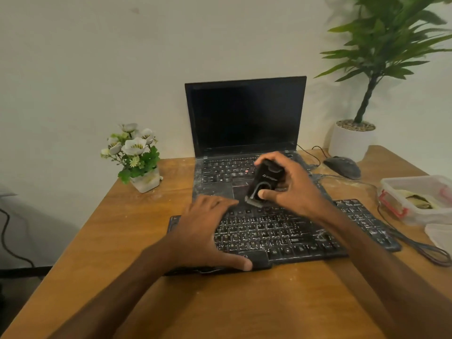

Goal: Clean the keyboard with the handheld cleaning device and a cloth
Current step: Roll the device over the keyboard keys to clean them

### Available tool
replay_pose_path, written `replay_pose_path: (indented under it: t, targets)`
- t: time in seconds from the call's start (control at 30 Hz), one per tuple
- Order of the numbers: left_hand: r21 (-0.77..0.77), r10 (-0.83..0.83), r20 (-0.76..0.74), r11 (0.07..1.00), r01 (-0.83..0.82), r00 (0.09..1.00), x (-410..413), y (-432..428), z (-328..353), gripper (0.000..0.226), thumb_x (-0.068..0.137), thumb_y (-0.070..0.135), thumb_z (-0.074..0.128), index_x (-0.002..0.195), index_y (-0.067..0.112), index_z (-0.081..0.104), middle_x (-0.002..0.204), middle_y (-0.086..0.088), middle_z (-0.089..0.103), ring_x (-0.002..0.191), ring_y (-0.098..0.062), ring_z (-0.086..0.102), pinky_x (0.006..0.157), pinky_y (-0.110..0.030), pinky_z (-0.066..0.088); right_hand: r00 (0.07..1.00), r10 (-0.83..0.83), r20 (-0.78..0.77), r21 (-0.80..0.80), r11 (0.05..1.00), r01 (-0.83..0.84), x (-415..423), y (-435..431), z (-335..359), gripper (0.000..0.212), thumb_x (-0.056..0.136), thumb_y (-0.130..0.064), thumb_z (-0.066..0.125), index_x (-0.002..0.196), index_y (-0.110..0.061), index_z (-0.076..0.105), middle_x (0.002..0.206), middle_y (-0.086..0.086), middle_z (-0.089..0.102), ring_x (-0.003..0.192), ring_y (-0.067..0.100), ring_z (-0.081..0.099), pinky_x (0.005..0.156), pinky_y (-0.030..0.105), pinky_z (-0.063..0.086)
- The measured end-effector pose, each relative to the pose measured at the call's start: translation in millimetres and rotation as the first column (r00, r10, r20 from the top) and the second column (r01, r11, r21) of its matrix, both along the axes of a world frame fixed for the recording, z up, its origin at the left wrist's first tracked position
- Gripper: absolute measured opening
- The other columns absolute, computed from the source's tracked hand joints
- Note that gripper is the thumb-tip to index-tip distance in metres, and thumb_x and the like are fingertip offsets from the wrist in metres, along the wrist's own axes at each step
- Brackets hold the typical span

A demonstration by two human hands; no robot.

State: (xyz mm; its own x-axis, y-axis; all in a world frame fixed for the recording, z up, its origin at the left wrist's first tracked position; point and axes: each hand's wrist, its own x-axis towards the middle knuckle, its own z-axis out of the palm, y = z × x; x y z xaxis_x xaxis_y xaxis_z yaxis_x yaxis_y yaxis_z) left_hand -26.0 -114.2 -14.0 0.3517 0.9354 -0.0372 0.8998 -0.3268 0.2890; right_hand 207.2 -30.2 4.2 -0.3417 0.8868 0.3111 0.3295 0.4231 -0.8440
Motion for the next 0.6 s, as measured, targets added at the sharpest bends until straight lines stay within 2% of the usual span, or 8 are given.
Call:
replay_pose_path:
  t: [0.13, 0.23, 0.33, 0.43, 0.5, 0.6]
  targets:
    - [-0.018, -0.028, -0.088, 0.999, 0.027, 0.996, 17.1, 6.3, -2.1, 0.132, 0.06, 0.095, 0.067, 0.163, 0.038, 0.009, 0.167, 0.011, 0.017, 0.15, -0.012, 0.016, 0.128, -0.049, 0.013, 0.999, 0.006, -0.033, -0.08, 0.997, -0.009, 9.0, 4.1, -2.2, 0.062, 0.073, 0.007, 0.08, 0.119, -0.028, 0.058, 0.116, -0.005, 0.065, 0.108, 0.013, 0.066, 0.084, 0.032, 0.06]
    - [-0.009, -0.02, -0.126, 1.0, 0.019, 0.992, 17.5, 5.0, -2.1, 0.137, 0.058, 0.096, 0.068, 0.164, 0.034, 0.007, 0.167, 0.012, 0.014, 0.151, -0.014, 0.013, 0.128, -0.047, 0.011, 0.999, 0.031, -0.019, -0.104, 0.994, -0.033, 5.5, 3.0, -4.7, 0.063, 0.074, 0.008, 0.079, 0.112, -0.036, 0.056, 0.114, -0.007, 0.065, 0.106, 0.01, 0.064, 0.077, 0.025, 0.057]
    - [0.005, 0.003, -0.145, 1.0, -0.002, 0.989, 12.1, 1.6, -3.6, 0.145, 0.054, 0.098, 0.067, 0.164, 0.031, 0.002, 0.168, 0.011, 0.009, 0.153, -0.016, 0.011, 0.129, -0.046, 0.009, 0.999, 0.041, 0.029, -0.062, 0.997, -0.039, -1.9, 0.3, -1.6, 0.061, 0.075, 0.005, 0.081, 0.115, -0.033, 0.055, 0.112, -0.012, 0.064, 0.105, 0.007, 0.064, 0.07, 0.019, 0.056]
    - [0.012, 0.008, -0.144, 1.0, -0.006, 0.99, 3.5, -1.4, -7.4, 0.148, 0.051, 0.1, 0.066, 0.164, 0.029, 0.002, 0.166, 0.009, 0.012, 0.152, -0.016, 0.014, 0.128, -0.043, 0.013, 0.995, 0.076, 0.063, -0.027, 0.997, -0.074, -16.6, -2.5, -3.8, 0.061, 0.075, 0.002, 0.081, 0.118, -0.032, 0.055, 0.115, -0.012, 0.063, 0.11, 0.011, 0.064, 0.082, 0.032, 0.061]
    - [0.038, 0.01, -0.144, 0.999, -0.005, 0.99, 0.1, -3.7, -9.4, 0.148, 0.049, 0.102, 0.065, 0.163, 0.029, 0.004, 0.164, 0.008, 0.015, 0.15, -0.016, 0.018, 0.128, -0.041, 0.017, 0.989, 0.102, 0.103, -0.018, 0.995, -0.101, -26.4, -4.4, -6.4, 0.062, 0.075, 0.002, 0.081, 0.118, -0.035, 0.054, 0.116, -0.013, 0.061, 0.112, 0.014, 0.063, 0.083, 0.038, 0.062]
    - [0.048, 0.035, -0.148, 0.998, -0.028, 0.988, -3.4, -6.7, -10.8, 0.15, 0.048, 0.104, 0.062, 0.163, 0.027, 0.004, 0.165, 0.007, 0.014, 0.151, -0.017, 0.016, 0.128, -0.04, 0.017, 0.969, 0.117, 0.219, 0.03, 0.992, -0.126, -30.0, -6.7, -2.9, 0.062, 0.076, 0.0, 0.081, 0.117, -0.037, 0.052, 0.116, -0.016, 0.059, 0.109, 0.009, 0.061, 0.074, 0.026, 0.06]
